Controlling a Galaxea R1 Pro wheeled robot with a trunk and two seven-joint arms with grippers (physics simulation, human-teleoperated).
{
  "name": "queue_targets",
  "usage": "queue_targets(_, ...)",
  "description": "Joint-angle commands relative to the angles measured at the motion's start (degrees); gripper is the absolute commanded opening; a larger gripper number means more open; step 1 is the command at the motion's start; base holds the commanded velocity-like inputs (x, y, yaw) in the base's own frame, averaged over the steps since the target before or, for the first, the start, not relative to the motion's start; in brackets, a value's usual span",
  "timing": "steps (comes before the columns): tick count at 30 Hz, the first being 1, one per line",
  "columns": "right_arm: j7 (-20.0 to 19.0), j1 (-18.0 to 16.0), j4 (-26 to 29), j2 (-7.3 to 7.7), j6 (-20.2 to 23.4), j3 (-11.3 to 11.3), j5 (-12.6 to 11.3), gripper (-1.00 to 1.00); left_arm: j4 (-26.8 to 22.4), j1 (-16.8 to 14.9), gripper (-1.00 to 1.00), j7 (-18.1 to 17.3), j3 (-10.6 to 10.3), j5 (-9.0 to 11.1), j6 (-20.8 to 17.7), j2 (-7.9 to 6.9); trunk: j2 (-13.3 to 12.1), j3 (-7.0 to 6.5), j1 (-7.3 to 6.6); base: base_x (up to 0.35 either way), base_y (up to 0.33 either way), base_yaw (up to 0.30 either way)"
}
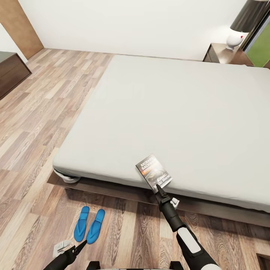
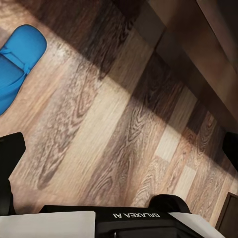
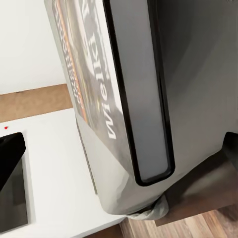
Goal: In the bedroom, move the book from the bed onto either nightstand, and place the two sandals side by side next to the bed.
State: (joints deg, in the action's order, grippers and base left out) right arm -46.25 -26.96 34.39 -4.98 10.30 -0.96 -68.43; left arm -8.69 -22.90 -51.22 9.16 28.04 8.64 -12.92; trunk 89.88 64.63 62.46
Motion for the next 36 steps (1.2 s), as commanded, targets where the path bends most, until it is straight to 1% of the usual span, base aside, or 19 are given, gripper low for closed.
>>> queue_targets(1,-0.2,0.0,0.0,-0.03,0.6,-0.1,-0.5,1.00,0.1,0.0,1.00,-0.2,0.4,-0.4,0.3,0.00,0.0,0.03,0.00,0.011,0.000,0.000)
queue_targets(7,-0.2,0.0,0.0,-0.03,0.6,-0.1,-0.5,1.00,0.1,0.0,1.00,-0.2,0.4,-0.4,0.3,0.00,0.0,0.03,0.00,0.115,0.000,0.000)
queue_targets(17,-0.2,0.0,0.0,-0.03,0.6,-0.1,-0.6,1.00,0.1,0.0,1.00,-0.2,0.4,-0.4,0.3,0.03,0.0,0.03,0.00,0.010,0.000,0.000)
queue_targets(18,-0.2,0.0,0.0,-0.03,0.6,-0.1,-0.6,-1.00,0.1,0.0,1.00,-0.2,0.4,-0.4,0.3,0.02,0.0,0.03,0.00,0.000,0.000,0.000)
queue_targets(36,-0.2,0.0,0.0,-0.03,0.7,-0.3,-0.6,-1.00,0.1,0.0,1.00,-0.2,0.4,-0.4,0.3,0.03,0.0,0.03,0.00,0.000,0.000,0.000)
